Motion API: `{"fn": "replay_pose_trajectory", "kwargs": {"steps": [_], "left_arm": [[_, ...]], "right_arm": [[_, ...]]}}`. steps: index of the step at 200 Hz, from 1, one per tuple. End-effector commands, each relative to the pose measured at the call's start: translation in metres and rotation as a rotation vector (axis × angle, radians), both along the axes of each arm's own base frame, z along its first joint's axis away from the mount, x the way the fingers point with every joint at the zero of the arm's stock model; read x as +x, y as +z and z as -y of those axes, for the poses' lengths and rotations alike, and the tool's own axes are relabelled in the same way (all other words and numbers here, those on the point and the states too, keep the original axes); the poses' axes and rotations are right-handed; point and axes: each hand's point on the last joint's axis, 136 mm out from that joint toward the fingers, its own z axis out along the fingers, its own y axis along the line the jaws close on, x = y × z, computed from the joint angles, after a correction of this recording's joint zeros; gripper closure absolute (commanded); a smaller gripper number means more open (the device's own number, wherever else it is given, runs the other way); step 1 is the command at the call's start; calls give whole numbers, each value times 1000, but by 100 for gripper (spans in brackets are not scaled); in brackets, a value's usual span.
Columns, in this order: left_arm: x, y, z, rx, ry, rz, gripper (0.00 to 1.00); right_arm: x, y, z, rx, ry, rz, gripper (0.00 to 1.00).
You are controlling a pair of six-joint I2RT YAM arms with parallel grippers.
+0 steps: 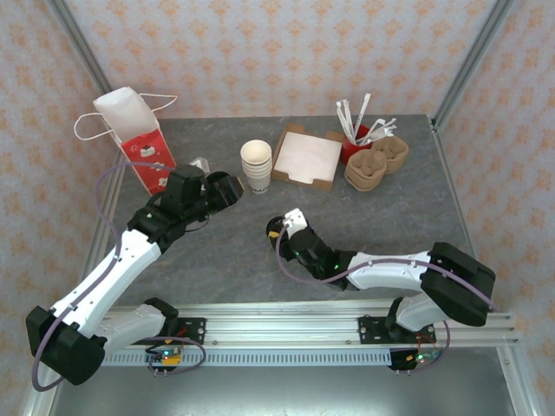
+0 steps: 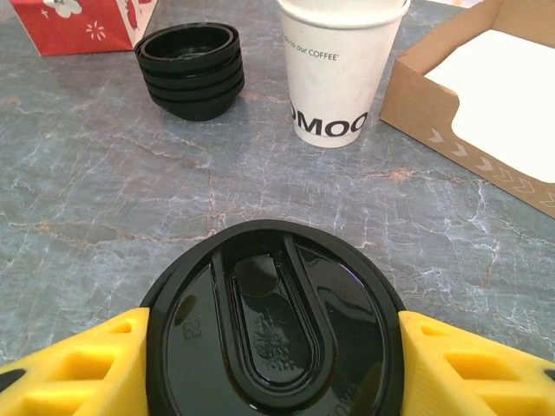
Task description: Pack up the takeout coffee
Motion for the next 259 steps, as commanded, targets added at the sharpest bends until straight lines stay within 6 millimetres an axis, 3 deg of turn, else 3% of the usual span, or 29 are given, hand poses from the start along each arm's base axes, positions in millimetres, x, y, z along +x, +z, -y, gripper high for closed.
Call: {"fn": "replay_pose_trajectory", "kwargs": {"steps": [1,114,149,259], "left_arm": [[5,3,-6,-11,31,31,29],[11,-18,1,-23,24,-5,29],[13,-23,3,-19,21,-15,29],[11,-12,-1,6,13,9,28]], "right_arm": [[-27,-80,41,-223,-30,-169,43],[-48,-120,67,-351,-135,-237,46],[-51,-129,64,-452,-147,-230,47],[-22,-52,28,-372,-151,-220,40]]}}
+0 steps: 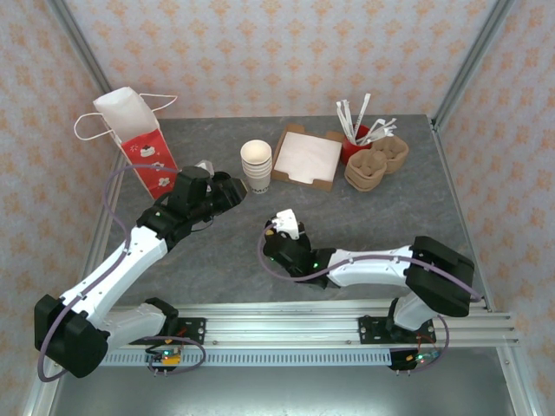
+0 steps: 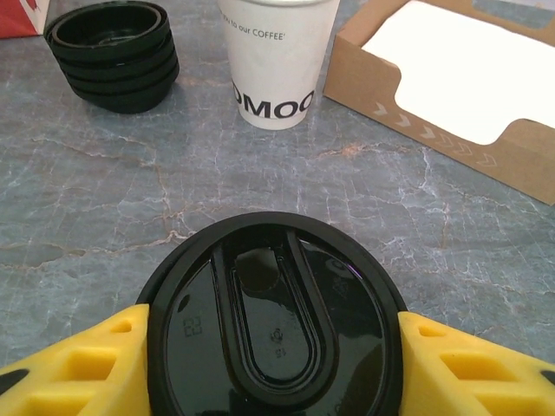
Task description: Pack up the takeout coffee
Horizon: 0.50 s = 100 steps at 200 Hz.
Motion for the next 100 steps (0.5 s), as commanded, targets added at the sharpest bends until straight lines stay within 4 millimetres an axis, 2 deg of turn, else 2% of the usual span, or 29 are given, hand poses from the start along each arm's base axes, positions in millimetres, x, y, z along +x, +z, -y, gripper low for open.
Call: {"fn": "replay_pose_trajectory", "kwargs": {"steps": [1,100], "left_arm": [[1,9,-6,12,8,32,28],[0,11,-8,33,2,41,28]], "right_arm": [[-23,-51,34,-247,44,-204,40],[-7,-5,18,-172,24,-221,28]]}}
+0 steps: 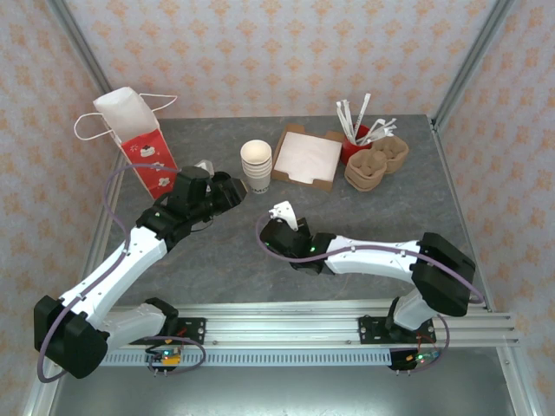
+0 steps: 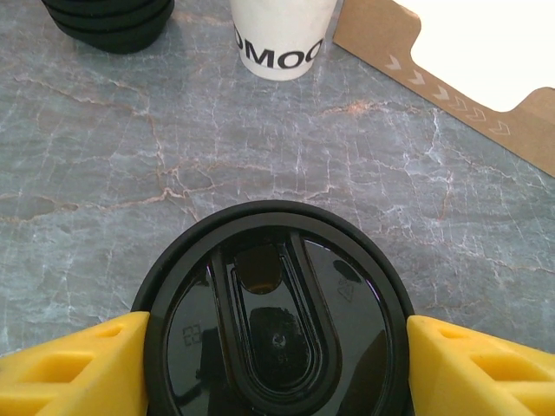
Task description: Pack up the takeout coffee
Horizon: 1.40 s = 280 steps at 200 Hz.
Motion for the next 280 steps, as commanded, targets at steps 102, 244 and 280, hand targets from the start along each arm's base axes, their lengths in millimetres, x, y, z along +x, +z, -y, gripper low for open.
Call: {"fn": "replay_pose_trajectory", "kwargs": {"steps": [102,244,280], "left_arm": [[1,8,-7,32,1,29,28],[-20,-8,-8,147,-186,-57,27],[-21,-9,-12,155,-173,-64,27]], "right_arm": [[-2,17,13,-60,-23,-80,21],[-15,43,42,-91,298,-417,8],[-6,34,34,-167,328,-454,2]]}}
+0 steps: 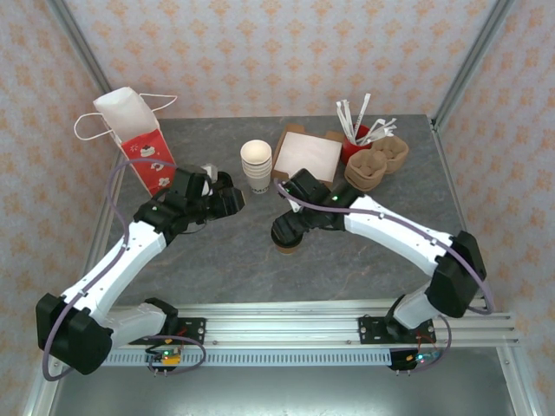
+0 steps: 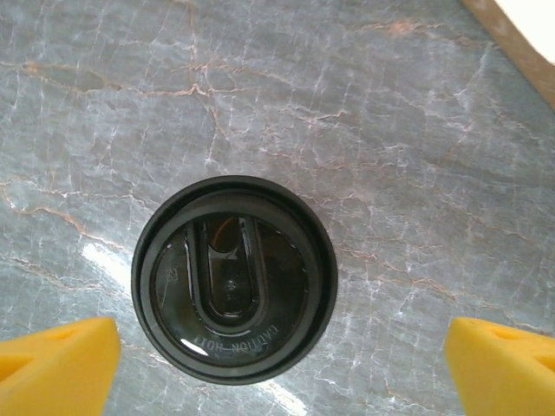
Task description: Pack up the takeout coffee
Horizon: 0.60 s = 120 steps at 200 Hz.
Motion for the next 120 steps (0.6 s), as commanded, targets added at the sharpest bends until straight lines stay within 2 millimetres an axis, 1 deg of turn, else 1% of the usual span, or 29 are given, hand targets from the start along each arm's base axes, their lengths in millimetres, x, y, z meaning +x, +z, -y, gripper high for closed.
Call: {"fn": "replay_pose_trajectory", "kwargs": {"steps": [1,19,66,99,120], "left_arm": [[-4,11,-6,15,-8,21,27],[-4,11,-8,18,-1,20,27],[-4,15,-11,16,7,30,27],[-3,14,-11,15,8,31,27],[-2,13,-10,13,6,31,27]], "right_arm": [[-7,-7,1,-74,78,-55,2],[-2,-10,-2,-95,90,-60,2],[-5,-22,-14,-102,119,-106,2],[-4,-27,-16,-119,123,-109,2],[-5,-31,-17,-131,124,-111,6]]}}
